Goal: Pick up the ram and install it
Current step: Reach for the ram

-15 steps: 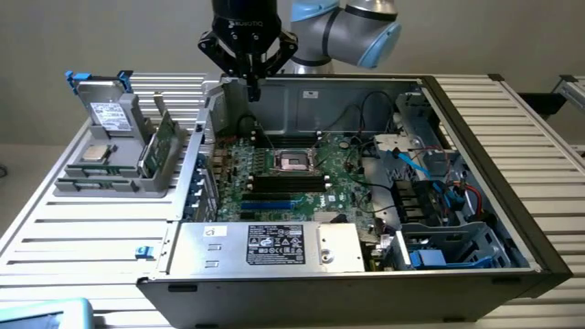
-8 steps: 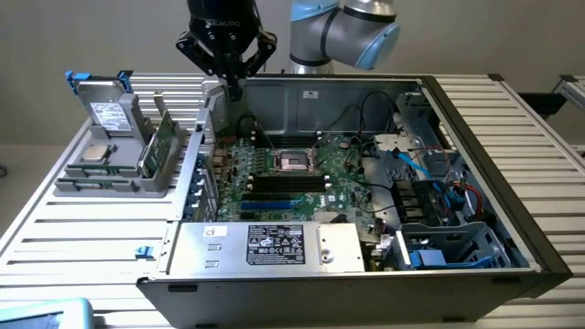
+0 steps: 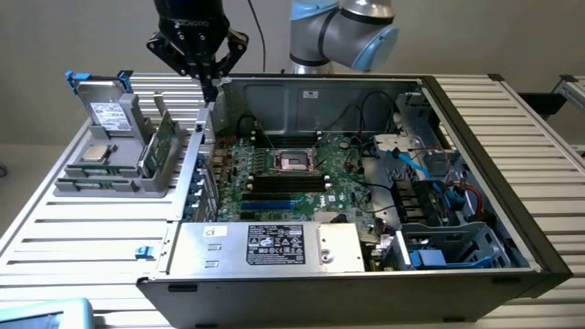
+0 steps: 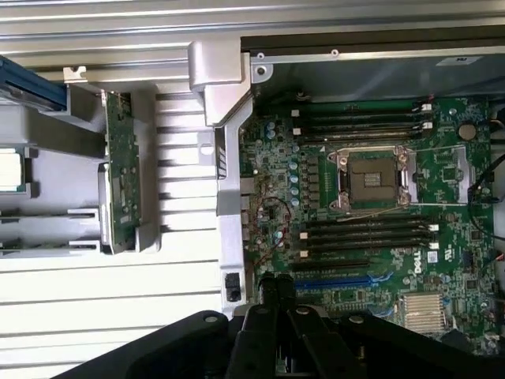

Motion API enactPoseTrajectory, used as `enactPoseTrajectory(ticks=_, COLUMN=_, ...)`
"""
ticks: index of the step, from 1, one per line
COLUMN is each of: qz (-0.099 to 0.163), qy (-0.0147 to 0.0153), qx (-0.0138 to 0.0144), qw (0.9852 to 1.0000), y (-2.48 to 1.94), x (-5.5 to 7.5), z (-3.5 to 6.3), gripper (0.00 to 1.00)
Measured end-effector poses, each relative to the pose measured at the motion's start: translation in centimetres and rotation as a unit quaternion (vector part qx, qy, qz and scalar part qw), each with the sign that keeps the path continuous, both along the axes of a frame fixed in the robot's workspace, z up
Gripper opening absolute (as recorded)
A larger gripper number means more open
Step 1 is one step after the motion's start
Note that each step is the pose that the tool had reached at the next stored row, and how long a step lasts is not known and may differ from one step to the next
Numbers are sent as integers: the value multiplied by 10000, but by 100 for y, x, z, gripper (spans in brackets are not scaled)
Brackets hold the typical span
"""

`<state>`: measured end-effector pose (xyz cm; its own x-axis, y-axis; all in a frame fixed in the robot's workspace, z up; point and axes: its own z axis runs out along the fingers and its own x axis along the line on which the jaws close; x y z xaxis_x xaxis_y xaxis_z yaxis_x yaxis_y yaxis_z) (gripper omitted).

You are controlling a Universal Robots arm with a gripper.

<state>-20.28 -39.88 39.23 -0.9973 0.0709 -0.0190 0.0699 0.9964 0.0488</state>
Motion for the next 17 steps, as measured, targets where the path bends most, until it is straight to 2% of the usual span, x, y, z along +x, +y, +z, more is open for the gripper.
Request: enactPoseTrajectory(ticks=17, qz=3, qy=3, qx=0, qw=10000, y=0, x=-751, z=-16, gripper=11)
